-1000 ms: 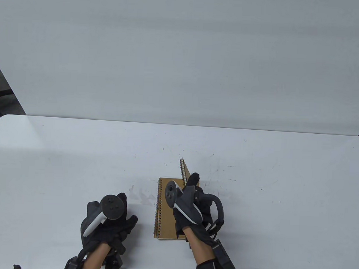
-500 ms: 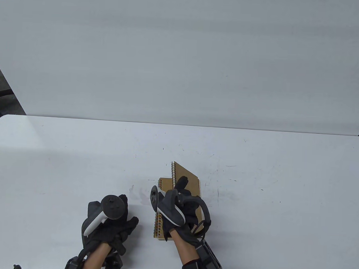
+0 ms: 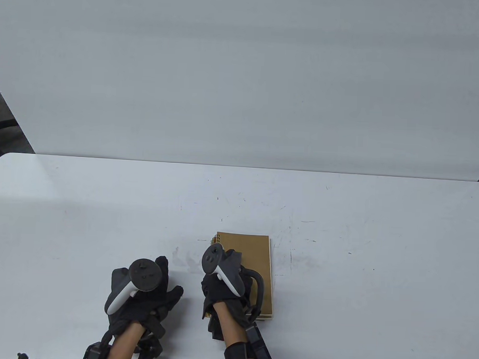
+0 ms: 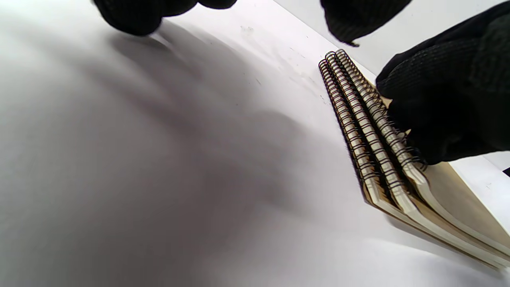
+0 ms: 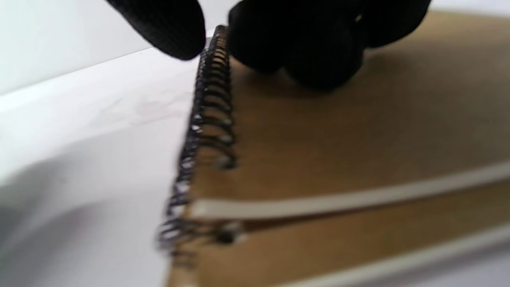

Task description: Flip notebook to front cover facing up

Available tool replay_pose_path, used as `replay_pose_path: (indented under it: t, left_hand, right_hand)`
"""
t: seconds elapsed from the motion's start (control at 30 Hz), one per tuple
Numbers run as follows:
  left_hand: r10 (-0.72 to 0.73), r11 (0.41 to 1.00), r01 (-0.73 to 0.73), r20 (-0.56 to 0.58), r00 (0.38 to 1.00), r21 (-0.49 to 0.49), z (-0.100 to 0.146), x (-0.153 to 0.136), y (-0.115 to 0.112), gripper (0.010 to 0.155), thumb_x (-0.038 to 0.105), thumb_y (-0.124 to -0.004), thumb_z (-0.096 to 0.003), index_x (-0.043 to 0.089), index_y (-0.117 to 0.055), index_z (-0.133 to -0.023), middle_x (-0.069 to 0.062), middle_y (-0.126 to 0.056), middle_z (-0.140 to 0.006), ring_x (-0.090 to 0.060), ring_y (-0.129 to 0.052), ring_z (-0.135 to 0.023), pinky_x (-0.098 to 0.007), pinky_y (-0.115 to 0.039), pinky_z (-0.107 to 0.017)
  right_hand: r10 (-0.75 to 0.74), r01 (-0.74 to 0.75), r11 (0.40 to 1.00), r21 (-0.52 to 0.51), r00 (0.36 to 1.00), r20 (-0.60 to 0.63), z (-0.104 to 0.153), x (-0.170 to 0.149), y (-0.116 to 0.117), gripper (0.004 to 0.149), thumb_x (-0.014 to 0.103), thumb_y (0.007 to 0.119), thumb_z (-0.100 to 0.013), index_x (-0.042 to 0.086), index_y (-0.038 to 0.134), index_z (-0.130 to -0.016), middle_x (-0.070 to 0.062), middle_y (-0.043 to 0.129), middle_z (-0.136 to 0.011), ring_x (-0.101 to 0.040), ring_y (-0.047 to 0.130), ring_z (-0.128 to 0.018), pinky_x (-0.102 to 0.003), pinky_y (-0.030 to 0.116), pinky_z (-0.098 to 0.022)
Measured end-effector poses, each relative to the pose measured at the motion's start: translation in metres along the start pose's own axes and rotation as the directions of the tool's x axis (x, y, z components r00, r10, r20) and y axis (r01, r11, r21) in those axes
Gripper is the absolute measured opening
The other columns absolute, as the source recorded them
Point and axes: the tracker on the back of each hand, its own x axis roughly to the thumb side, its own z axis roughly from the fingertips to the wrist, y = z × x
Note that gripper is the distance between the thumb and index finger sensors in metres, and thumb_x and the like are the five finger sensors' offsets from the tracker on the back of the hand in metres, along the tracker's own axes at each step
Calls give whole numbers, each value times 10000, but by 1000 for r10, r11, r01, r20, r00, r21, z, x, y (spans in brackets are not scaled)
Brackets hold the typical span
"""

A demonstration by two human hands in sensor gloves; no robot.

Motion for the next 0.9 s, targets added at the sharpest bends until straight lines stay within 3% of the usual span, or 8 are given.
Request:
replay_pose_path:
  t: [0.1,0.27,0.53,0.9]
  left_hand:
    - [-11,1000,11,23,1000,-15,-1,-1,-1,899,497,-627,-604,191,58,-1098,-266,-168,-1183,-604,-280,-1059,-724,-429,-719]
    - [-78,997,78,51,996,2,-2,1,-2,912,577,-606,-591,231,63,-1106,-234,-81,-1199,-588,-145,-1083,-781,-282,-695]
    - [-121,993,121,64,991,3,-3,4,-7,949,668,-567,-566,259,105,-1096,-210,51,-1181,-578,35,-1056,-805,-160,-654]
    - [-159,987,159,43,986,-8,-6,5,-12,950,674,-566,-564,262,108,-1094,-204,65,-1175,-564,67,-1048,-802,-137,-649]
  right_hand:
    - [7,-2,997,-74,998,63,8,-4,-9,714,317,699,-575,-49,359,-1085,-146,826,-788,-354,873,-660,-664,590,-601]
    - [70,-44,987,-157,984,165,31,-19,-43,697,359,674,-589,-27,390,-1095,-250,755,-924,-469,808,-785,-702,537,-613]
    - [193,-121,944,-307,957,217,54,-92,-85,750,504,625,-597,6,410,-1115,-351,604,-1092,-640,644,-902,-771,453,-612]
    - [198,-107,932,-346,950,242,62,-193,-107,783,572,589,-587,42,398,-1130,-340,518,-1157,-684,551,-948,-815,383,-603]
